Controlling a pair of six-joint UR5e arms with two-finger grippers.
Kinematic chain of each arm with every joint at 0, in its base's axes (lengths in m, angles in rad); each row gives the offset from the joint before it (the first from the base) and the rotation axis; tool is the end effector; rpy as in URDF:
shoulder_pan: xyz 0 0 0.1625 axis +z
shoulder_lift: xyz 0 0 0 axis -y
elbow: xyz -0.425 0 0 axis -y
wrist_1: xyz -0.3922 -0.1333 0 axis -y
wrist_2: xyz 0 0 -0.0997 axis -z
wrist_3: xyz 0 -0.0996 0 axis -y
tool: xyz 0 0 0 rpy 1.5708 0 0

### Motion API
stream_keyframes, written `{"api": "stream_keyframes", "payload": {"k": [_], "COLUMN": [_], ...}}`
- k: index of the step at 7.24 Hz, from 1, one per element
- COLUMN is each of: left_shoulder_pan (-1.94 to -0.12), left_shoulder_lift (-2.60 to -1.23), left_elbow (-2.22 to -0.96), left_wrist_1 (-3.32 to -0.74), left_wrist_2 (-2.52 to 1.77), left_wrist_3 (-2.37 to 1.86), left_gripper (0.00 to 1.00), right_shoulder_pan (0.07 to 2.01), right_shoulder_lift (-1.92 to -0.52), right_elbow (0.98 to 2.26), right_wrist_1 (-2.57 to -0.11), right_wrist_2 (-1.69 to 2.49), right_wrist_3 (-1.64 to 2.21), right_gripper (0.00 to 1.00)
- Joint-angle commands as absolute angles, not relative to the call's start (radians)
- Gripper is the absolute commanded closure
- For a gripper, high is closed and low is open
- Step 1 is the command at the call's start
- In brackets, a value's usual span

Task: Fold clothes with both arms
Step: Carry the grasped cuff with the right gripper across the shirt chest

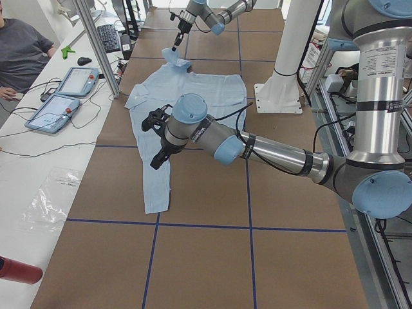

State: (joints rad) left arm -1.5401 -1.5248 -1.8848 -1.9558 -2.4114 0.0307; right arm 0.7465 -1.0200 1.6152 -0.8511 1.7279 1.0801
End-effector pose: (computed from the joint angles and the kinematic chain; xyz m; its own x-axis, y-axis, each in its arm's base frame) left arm -0.0444 -0.4798 0.4754 0.6517 0.4971 -0.5728 -0.0444 0.7790 0.6255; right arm -0.4101 -0.5398 0.2332 0.4276 -0.2385 0.8719 -0.4060 0.8111 0.4210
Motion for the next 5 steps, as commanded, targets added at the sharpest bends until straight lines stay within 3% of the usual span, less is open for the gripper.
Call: {"api": "stream_keyframes", "payload": {"k": [1,5], "left_shoulder_pan": [-1.54,-1.54], "left_shoulder_lift": [-1.52,-1.514], "left_elbow": [-1.884,-1.887], "left_wrist_1": [-1.956,-1.956], "left_wrist_2": [-2.411,-2.411], "left_wrist_3": [0.031,0.031], "left_gripper": [0.0,0.0], "right_shoulder_pan": [0.661,0.552], "right_shoulder_lift": [-0.898,-0.711], "right_elbow": [1.536,1.354], "right_wrist_1": [-0.854,-0.856], "right_wrist_2": [1.632,1.537], "right_wrist_3": [1.122,1.123], "right_gripper": [1.0,1.0]}}
